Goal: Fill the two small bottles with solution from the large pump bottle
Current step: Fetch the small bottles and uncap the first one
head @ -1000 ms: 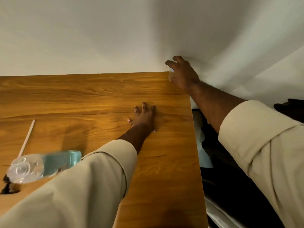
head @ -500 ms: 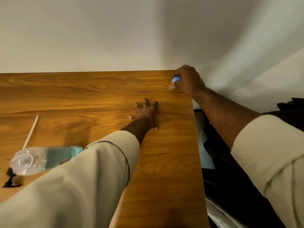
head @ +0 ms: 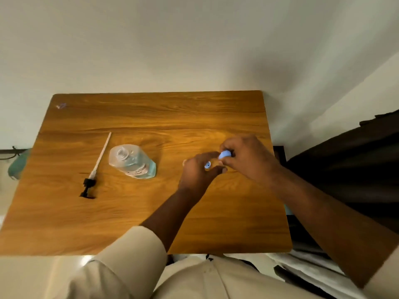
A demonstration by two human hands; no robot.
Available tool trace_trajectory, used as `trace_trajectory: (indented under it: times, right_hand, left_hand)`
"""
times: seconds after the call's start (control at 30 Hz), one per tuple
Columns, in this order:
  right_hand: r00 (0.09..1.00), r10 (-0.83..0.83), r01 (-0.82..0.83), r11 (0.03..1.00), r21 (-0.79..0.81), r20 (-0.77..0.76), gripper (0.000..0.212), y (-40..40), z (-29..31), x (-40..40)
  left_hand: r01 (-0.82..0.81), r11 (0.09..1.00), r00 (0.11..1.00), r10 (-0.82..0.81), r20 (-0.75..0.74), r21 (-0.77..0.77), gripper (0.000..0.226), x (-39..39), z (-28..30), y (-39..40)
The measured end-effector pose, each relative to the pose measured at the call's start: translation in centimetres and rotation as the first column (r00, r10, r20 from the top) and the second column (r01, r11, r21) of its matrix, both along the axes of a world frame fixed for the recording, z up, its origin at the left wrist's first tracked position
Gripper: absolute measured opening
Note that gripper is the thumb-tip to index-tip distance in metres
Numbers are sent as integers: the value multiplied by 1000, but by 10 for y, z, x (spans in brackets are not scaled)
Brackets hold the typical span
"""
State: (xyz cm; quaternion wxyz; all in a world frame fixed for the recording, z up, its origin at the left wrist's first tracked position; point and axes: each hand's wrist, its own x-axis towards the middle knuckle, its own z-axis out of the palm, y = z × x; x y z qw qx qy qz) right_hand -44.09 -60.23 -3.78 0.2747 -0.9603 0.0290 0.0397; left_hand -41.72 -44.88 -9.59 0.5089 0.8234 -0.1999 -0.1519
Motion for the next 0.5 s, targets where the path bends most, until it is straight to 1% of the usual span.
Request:
trace_trajectory:
  times: [0.1,0.17,0.23,0.27,0.37,0.4,0.43,0.47,0.5]
  right_hand:
    - [996,73,-73,997,-8,41,16,31,9,-16]
    - [987,130,-131,991,4,95,20,46,19,-19]
    - [964,237,-237,971,-14,121,21,58,32,-22]
    - [940,320,-318,947,-43,120,22,64,38,-23]
    - [831,551,-536,830,-154,81,25,85,50,-27]
    - [812,580,-568,812,-135,71,29,84,51,-26]
    - [825,564,-560,824,-83,39,39,87,53,-27]
    - [858,513,-513,858,-21,1,51,94,54,-30]
    - [898,440,-440,898,7,-14,64,102,55,-33]
  left_hand:
    - [38,998,999,-38,-6,-41,31,-9,3,32]
    - [78,997,996,-76,54,-28,34,-8,7,52]
    - [125,992,986,-124,113,-5,31,-6,13,72]
    - [153,988,979,-153,133,6,29,-6,17,82]
    - [224,973,958,-230,174,56,28,-9,19,110]
    - [218,974,957,-226,179,68,30,-10,18,113]
    - [204,977,959,-212,190,62,32,-11,17,118]
    - [195,980,958,-200,204,44,35,-12,18,127]
    - [193,981,958,-195,212,29,37,-13,19,135]
